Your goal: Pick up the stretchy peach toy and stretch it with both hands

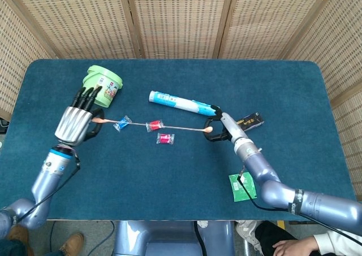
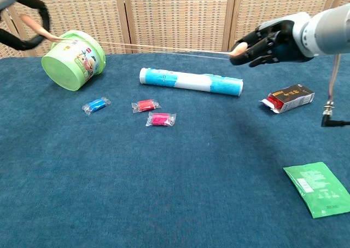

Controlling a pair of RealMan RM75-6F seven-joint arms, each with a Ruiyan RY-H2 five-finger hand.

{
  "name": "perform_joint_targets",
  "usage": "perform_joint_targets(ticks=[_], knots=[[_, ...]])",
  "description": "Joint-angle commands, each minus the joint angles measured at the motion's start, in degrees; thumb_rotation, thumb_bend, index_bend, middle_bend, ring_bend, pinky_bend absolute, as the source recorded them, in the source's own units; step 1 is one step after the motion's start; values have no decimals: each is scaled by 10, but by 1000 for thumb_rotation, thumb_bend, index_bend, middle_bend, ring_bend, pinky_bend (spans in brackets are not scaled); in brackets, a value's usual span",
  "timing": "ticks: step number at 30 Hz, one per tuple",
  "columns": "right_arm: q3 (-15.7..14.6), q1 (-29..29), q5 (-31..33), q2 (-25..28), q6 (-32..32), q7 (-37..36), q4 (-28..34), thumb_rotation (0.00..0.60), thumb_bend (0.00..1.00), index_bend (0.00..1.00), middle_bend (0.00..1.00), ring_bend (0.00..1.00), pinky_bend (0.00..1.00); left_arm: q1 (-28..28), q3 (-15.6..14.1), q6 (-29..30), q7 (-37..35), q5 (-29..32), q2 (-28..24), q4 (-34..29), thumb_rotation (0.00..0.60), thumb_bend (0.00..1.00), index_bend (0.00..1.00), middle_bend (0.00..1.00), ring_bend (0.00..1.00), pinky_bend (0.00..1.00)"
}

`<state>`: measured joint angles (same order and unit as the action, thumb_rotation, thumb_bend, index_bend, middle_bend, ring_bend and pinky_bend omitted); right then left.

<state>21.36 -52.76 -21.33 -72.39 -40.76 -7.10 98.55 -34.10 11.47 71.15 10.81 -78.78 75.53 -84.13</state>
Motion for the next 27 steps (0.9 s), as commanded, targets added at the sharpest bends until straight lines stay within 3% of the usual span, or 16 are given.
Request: perform_joint_targets(ticks=[1,11,27], knots=[[-2,14,-9,16,3,-9,5,600,618,773,61,0,0,18,1,9,-33,7,-27,26,600,516,812,0,0,0],[-11,66,-45,61,17,-44,8,600,619,774,62,0,0,53,9,12,-121,29,-89,87,600,518,813,0,0,0],[-20,174,-158,145,53,-120,15,600,618,776,62,0,0,78,16,-4,-182,54,-126,141,600,519,814,0,0,0]])
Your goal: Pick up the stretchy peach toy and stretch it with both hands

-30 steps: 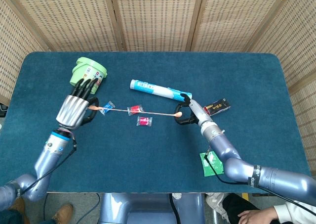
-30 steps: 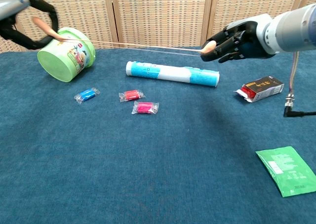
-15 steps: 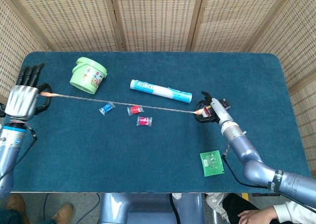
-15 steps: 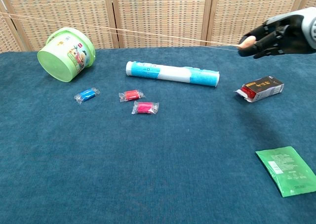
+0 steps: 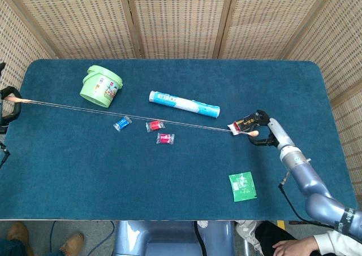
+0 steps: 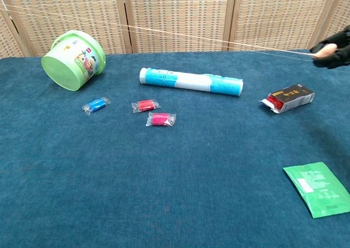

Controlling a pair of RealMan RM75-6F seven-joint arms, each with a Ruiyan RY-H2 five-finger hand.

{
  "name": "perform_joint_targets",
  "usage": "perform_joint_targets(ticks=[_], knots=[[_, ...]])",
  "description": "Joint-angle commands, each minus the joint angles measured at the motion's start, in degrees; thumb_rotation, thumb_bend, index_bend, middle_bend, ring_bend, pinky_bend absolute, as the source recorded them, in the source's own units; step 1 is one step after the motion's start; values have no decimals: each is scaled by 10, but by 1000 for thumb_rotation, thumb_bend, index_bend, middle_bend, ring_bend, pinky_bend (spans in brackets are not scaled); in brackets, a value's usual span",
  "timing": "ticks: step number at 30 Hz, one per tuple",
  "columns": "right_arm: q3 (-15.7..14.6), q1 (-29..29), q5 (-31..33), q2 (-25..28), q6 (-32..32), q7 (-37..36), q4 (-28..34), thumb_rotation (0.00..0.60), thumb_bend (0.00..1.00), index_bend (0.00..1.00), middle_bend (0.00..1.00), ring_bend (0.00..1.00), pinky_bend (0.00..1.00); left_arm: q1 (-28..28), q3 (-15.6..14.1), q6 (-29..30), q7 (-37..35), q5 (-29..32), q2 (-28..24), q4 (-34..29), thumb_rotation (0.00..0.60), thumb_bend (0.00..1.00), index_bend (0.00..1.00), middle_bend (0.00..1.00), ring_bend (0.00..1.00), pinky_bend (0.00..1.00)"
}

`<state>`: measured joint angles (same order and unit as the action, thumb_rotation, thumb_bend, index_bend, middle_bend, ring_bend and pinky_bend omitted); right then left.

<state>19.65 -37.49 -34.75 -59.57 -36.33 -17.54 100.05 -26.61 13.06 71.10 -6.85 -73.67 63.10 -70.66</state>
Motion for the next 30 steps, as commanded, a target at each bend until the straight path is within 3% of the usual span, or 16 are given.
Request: perform_joint_targets(ticks=[1,19,30], knots=[[-5,29,-32,23,11,-20,0,600,618,777,62,0,0,4,1,-4,-8,5,-2,9,600,519,814,0,0,0],[-25,179,-274,90,59,-170,-54,600,619,780,61,0,0,4,1,-29,-14,14,5,72,600,521,814,0,0,0],[-78,256,-477,122,15,-329,-95,600,619,780,62,0,0,-18,12,-55,11,30,23,82,600,522,815,0,0,0]])
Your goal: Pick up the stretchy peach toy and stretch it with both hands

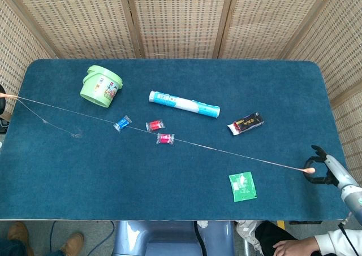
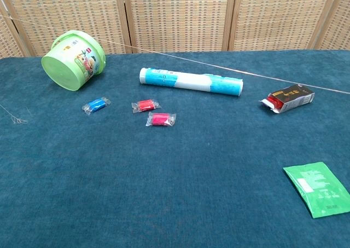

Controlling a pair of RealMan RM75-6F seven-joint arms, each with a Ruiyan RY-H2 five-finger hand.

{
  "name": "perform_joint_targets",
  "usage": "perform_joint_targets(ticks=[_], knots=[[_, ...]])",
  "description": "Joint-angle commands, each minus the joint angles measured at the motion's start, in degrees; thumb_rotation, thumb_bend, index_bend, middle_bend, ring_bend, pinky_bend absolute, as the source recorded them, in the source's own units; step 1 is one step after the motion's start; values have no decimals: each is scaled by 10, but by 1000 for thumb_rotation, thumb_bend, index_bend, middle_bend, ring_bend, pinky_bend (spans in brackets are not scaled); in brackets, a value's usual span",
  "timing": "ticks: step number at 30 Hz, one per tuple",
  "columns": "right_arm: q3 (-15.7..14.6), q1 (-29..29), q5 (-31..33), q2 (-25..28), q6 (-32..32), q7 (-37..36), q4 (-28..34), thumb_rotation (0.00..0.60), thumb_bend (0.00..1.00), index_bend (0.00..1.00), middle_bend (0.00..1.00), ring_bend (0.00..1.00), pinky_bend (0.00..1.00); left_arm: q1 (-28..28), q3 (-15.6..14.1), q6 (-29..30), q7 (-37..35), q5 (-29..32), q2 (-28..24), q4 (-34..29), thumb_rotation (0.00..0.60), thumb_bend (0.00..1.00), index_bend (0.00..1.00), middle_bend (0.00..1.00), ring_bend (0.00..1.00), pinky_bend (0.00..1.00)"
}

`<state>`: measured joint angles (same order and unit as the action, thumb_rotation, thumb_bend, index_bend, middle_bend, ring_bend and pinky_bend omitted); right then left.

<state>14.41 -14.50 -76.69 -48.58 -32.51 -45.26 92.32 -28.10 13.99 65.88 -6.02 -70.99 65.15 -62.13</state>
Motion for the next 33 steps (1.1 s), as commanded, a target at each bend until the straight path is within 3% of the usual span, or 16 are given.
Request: perform_joint_targets(ticks=[1,9,16,20,33], knots=[[-36,31,-80,13,-36,-73,-23,600,619,780,62,0,0,-7,4,-3,8,2,3,-7,600,522,816,0,0,0],[-99,44,-196,27,-112,-173,-56,600,620,782,63,0,0,-24,15,-6,47,9,2,-29,600,524,819,0,0,0],[-165,47,-280,38,-182,-211,-85,600,620,783,64,0,0,-48,42,-17,85,39,-1,-62,600,524,822,0,0,0],[-196,50,-304,36,-211,-214,-102,600,620,783,64,0,0,-56,70,-21,71,70,-8,-102,600,525,822,0,0,0],[-261,59,-318,31,-265,-208,-148,600,620,785,66,0,0,-106,121,-41,160,163,-20,-127,600,532,827,0,0,0]])
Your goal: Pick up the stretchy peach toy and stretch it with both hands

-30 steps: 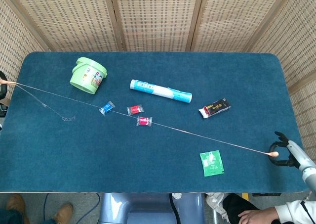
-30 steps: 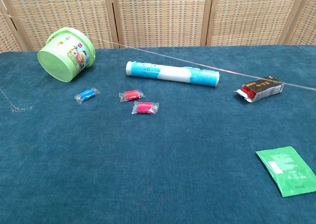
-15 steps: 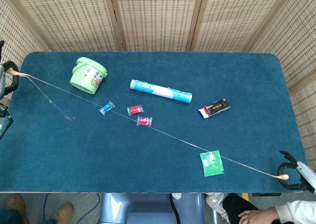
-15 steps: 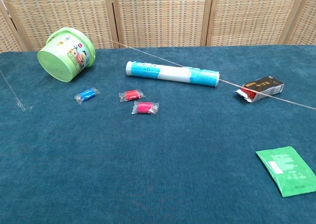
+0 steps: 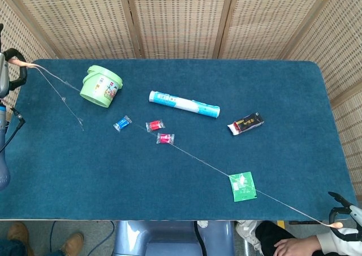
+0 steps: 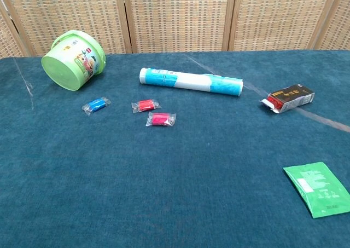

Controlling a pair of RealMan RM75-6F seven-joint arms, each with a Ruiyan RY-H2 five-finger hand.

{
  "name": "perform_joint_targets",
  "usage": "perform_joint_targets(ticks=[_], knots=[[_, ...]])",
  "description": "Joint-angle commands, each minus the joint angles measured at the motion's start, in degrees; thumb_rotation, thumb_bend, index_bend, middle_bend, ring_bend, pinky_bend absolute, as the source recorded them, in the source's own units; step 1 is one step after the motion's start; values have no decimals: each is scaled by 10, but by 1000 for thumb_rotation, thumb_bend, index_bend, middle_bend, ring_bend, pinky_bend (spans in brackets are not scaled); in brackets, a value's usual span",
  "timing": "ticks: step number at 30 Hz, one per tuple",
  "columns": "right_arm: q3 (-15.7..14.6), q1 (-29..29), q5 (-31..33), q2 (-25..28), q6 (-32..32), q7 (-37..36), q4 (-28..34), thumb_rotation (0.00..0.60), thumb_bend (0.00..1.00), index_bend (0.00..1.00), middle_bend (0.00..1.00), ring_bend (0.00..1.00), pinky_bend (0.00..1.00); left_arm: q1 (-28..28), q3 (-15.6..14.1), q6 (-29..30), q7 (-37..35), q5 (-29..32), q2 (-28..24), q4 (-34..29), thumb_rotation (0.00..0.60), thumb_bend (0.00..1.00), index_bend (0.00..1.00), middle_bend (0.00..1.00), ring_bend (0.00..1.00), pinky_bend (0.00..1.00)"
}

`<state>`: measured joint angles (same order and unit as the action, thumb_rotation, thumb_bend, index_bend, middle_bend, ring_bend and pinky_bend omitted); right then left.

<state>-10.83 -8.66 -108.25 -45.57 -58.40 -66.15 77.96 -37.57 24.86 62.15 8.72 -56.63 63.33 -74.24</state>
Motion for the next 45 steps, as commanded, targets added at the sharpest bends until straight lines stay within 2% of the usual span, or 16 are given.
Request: perform_joint_targets(ticks=[1,11,15,20,26,31,34,40,45], knots=[[-14,1,-4,2,-11,0,-7,600,620,785,66,0,0,-16,19,-5,17,31,-3,-10,600,535,829,0,0,0],[-42,14,9,4,-57,-19,-26,600,619,786,66,0,0,-70,60,-38,77,135,-9,-18,600,547,830,0,0,0],[-44,7,15,-3,-66,-15,-27,600,619,784,66,0,0,-83,59,-39,74,131,-2,-24,600,555,830,0,0,0],[-10,-51,31,7,-59,-17,15,600,617,781,66,0,0,-62,31,-20,24,46,-9,-55,600,568,832,0,0,0],[27,-136,51,19,-9,-54,47,600,617,778,67,0,0,-22,-6,-2,-29,-22,-28,-89,600,571,832,0,0,0],[45,-176,66,16,25,-54,54,600,610,778,74,0,0,1,-26,6,-68,-57,-35,-99,600,572,832,0,0,0],[58,-201,77,8,47,-50,57,600,607,778,75,0,0,17,-42,19,-91,-86,-35,-105,600,573,832,0,0,0],[105,-266,121,-31,98,-32,74,600,603,778,82,0,0,62,-86,66,-151,-168,-39,-123,600,574,832,0,0,0],[150,-300,174,-76,118,31,91,600,598,775,85,0,0,96,-113,108,-164,-203,-35,-145,600,574,832,0,0,0]])
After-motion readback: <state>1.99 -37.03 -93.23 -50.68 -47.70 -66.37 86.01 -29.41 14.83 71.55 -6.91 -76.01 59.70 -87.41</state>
